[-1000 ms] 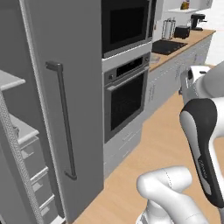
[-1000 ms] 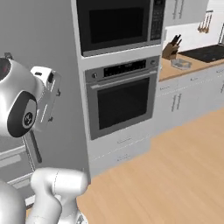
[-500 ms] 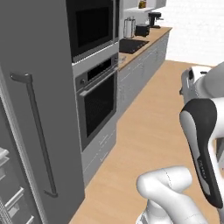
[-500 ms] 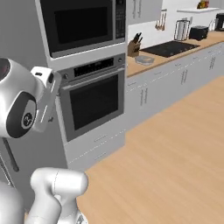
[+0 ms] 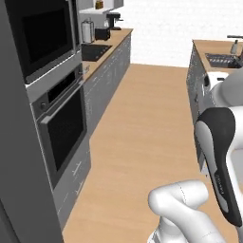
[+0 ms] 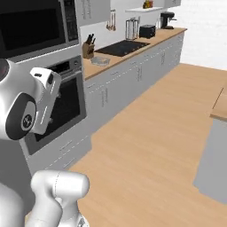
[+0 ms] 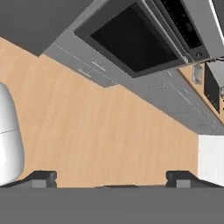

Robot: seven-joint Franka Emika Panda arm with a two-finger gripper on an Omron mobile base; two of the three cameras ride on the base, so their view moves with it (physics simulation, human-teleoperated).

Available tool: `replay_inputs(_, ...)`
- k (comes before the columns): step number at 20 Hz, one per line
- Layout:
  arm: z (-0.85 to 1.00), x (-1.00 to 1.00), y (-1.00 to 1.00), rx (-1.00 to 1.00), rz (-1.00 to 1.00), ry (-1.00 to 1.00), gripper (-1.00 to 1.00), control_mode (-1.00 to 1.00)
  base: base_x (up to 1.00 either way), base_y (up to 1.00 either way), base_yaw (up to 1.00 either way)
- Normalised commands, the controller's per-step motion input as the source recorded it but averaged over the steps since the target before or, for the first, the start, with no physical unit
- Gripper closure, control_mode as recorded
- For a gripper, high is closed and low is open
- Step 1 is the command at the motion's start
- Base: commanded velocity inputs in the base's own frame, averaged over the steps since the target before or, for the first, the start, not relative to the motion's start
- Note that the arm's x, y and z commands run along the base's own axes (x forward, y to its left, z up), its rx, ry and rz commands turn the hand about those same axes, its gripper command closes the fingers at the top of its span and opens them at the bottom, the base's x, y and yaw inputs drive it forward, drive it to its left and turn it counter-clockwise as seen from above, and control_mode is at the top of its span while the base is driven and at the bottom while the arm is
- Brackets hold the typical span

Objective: Take the meat container that has the fish and place it on the second highest rack of the freezer. Then take the vegetable container that has the sweet potato and squash and place it on the highest rack of the freezer.

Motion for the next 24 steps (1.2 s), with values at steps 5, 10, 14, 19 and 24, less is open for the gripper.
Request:
replay_inputs(5, 0.00, 0.00, 0.00, 0.00, 0.00, 0.00, -1.00, 1.00, 1.00, -0.02, -0.33)
replay_inputs(10, 0.00, 0.00, 0.00, 0.00, 0.00, 0.00, -1.00, 1.00, 1.00, 0.00, -0.27)
replay_inputs(14, 0.00, 0.00, 0.00, 0.00, 0.00, 0.00, -1.00, 1.00, 1.00, 0.00, -0.21)
replay_inputs(19, 0.00, 0.00, 0.00, 0.00, 0.00, 0.00, -1.00, 1.00, 1.00, 0.21, 0.00)
replay_inputs(24, 0.00, 0.00, 0.00, 0.00, 0.00, 0.00, -1.00, 1.00, 1.00, 0.11, 0.00)
